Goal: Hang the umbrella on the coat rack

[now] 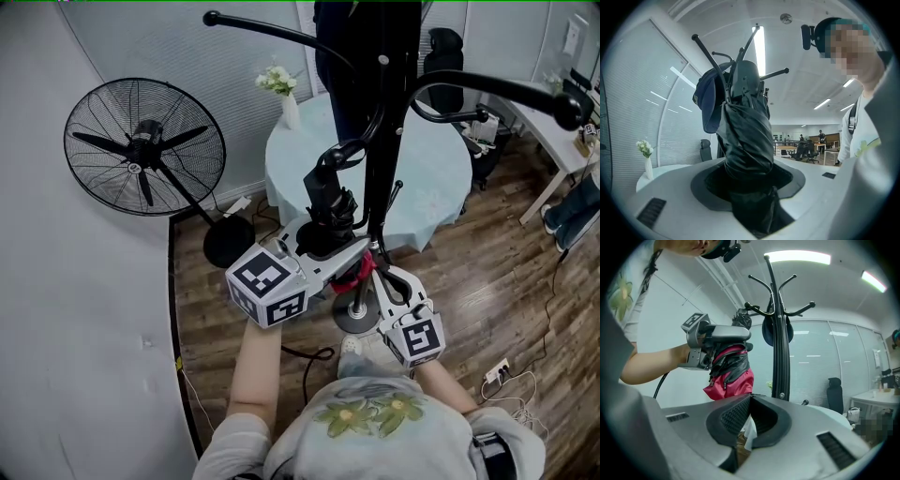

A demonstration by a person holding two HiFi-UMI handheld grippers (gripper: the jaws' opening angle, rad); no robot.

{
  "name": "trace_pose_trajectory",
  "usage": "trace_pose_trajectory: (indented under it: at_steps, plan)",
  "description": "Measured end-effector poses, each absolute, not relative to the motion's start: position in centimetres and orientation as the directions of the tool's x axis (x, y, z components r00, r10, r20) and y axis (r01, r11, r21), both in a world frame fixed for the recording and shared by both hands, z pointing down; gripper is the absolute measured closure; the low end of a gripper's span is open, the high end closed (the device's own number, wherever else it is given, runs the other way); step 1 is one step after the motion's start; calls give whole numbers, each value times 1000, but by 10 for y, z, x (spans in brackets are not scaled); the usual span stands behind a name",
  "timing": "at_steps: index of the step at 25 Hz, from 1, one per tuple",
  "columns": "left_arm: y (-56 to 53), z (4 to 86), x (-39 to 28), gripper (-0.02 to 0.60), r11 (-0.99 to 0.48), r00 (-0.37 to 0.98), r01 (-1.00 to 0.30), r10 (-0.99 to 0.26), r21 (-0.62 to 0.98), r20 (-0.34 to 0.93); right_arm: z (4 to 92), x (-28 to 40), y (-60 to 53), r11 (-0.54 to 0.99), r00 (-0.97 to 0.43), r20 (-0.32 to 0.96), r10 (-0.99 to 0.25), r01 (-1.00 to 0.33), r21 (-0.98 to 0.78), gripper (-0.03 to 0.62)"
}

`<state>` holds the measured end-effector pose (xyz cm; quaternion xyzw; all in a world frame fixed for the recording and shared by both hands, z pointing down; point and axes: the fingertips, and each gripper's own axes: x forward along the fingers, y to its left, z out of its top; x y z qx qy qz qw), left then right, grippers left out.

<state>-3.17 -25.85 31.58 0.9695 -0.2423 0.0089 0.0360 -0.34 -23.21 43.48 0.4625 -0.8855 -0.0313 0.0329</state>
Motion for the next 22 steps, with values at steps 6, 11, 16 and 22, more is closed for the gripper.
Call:
trace_pose_trajectory:
  at_steps: [6,11,16,22]
  plan:
    - [-266,320,-29,357,-879,882,-470,-468,80,46,434,0,-231,561,-561,30,-827,-823,86,589]
    - [-272,333,-21,357,-878,880,-474,-468,69,85,429,3,-232,553,-554,16,-832,-829,84,589]
    - [-278,350,-13,357,-874,869,-484,-474,40,146,418,6,-233,552,-554,-21,-832,-830,78,589]
    - [-287,365,-7,357,-867,855,-497,-483,33,189,419,10,-236,544,-546,-18,-837,-836,79,589]
